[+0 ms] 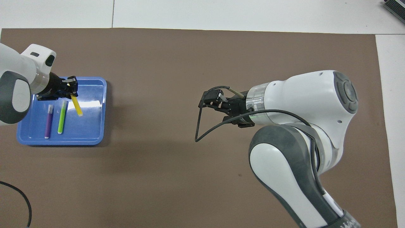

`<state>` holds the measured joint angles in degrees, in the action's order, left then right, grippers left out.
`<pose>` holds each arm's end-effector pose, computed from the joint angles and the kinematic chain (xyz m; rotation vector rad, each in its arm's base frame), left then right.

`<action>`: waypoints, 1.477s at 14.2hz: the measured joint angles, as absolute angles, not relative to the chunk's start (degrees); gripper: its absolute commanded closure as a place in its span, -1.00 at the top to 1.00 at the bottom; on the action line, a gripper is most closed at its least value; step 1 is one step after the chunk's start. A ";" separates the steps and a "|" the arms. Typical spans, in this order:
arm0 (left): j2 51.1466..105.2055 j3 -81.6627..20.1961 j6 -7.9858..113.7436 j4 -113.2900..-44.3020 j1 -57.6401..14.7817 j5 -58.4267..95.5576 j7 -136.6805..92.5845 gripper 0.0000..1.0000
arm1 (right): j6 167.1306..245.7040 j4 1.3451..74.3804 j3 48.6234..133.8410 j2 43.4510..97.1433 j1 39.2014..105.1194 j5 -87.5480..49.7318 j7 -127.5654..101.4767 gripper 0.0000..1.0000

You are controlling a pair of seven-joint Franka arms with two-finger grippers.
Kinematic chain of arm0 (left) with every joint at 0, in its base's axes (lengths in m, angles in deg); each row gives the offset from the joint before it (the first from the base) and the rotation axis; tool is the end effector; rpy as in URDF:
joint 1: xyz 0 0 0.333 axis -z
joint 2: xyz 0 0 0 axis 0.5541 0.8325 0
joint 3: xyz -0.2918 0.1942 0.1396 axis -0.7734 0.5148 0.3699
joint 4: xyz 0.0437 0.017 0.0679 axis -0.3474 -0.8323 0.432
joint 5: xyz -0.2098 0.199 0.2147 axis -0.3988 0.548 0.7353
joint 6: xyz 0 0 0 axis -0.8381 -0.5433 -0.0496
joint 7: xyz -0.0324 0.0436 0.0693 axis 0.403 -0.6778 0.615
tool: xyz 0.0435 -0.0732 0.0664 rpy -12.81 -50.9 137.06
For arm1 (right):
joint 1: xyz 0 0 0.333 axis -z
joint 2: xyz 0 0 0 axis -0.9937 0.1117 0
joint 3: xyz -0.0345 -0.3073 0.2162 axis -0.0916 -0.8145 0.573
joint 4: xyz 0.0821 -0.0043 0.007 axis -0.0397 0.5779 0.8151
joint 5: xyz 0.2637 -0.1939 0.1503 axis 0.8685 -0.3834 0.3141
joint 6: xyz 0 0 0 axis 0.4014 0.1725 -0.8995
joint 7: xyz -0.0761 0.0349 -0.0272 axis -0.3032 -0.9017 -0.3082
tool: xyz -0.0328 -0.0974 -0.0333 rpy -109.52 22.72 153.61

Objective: Transfer and insert pens with both arms
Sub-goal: 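Lift the yellow pen with the left gripper toward the right gripper, then grasp the yellow pen's free end with the right gripper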

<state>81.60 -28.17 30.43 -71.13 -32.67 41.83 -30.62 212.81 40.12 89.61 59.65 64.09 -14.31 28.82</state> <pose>0.6097 -0.0170 0.5024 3.0409 0.6304 0.0154 0.5190 0.2666 0.5805 -2.4856 0.5575 0.1022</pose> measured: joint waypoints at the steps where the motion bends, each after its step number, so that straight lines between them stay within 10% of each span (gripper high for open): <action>1: 81.19 -28.23 30.35 -70.67 -31.79 41.81 -34.99 -1.00 | 212.99 40.12 89.61 59.65 64.08 -14.31 28.82 1.00; 10: 76.08 -28.62 29.14 -70.37 -26.37 34.25 -69.00 -1.00 | 215.27 40.69 89.69 59.65 62.83 -8.27 32.36 1.00; 21: 73.08 -29.20 25.20 -70.63 -17.28 25.37 -83.62 -1.00 | 242.06 44.43 89.77 60.51 50.77 2.42 46.07 1.00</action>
